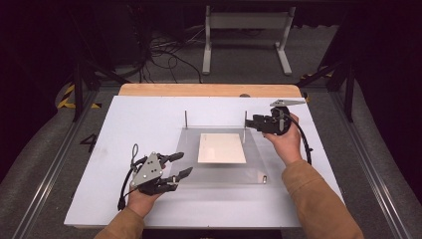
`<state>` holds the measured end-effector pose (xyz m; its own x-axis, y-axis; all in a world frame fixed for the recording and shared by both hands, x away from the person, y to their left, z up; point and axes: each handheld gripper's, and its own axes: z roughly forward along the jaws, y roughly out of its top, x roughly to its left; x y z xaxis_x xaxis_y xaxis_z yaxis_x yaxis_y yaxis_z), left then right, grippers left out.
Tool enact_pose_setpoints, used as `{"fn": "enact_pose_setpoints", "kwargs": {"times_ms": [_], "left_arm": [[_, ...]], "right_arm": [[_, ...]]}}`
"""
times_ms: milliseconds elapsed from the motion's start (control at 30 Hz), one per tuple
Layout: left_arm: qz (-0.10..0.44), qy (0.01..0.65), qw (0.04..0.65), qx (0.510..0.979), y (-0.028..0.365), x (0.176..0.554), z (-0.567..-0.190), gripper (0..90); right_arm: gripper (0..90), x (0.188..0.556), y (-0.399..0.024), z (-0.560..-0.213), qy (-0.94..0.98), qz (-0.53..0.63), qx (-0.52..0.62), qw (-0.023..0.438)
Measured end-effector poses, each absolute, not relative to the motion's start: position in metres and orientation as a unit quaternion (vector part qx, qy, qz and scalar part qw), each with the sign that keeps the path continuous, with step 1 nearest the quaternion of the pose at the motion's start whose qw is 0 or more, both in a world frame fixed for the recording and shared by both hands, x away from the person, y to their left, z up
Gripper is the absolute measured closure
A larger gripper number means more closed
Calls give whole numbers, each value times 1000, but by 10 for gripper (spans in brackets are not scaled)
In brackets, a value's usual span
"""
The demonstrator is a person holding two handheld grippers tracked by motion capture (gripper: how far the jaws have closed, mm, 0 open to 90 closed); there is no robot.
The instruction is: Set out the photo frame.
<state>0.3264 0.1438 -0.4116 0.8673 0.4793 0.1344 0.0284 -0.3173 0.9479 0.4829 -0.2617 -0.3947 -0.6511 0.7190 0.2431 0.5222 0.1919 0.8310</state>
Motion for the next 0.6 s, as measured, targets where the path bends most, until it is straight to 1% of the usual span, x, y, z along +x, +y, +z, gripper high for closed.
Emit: {"fn": "enact_pose_setpoints", "kwargs": {"times_ms": [67, 100, 167, 267, 467, 600], "left_arm": [[199, 163, 561, 787, 144, 326, -411, 446], [199, 163, 561, 787, 144, 326, -411, 449], [199, 163, 561, 787, 143, 326, -411, 450], [198, 163, 561, 787, 144, 327, -410, 450], [198, 163, 562, 786, 144, 328, -409, 450], [199, 162, 562, 787, 144, 329, -408, 450]], "right_arm": [[463, 473, -264, -392, 771, 495, 390, 100], [462, 462, -267, -388, 776, 498, 375, 97], [461, 457, -268, -387, 777, 498, 371, 97], [489, 442, -273, -382, 781, 503, 359, 91], [475, 415, -283, -368, 779, 515, 344, 93], [462, 396, -288, -361, 782, 519, 330, 103]]}}
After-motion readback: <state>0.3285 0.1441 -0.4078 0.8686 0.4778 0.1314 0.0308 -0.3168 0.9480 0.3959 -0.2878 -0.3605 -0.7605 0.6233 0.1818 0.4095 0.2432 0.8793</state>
